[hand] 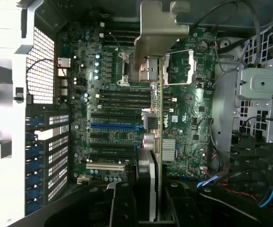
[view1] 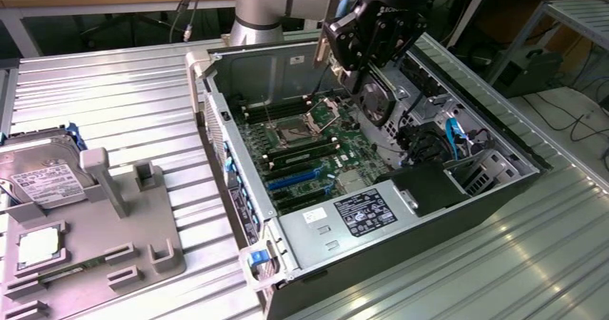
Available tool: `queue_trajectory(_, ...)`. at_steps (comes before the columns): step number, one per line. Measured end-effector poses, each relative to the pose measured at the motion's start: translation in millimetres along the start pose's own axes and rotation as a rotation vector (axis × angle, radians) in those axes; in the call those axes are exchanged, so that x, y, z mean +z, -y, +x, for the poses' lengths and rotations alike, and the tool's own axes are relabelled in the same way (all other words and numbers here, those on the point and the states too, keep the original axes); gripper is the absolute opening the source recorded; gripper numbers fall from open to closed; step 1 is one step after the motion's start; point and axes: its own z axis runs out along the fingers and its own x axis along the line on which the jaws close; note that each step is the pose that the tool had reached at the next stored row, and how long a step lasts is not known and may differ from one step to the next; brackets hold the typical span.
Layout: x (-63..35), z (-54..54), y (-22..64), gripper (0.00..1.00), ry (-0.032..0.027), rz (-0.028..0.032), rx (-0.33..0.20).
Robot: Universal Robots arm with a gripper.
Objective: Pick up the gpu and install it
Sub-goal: 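Pick up the gpu and move the gpu toward the slot, then insert the gpu into the slot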
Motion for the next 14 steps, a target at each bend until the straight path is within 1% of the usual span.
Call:
queue_trajectory(2,0.1,-2.9,0.2,0.28,0.0001,0.0000,0.000)
queue_trajectory(14,0.1,-3.0,0.1,0.28,0.0000,0.0000,0.000)
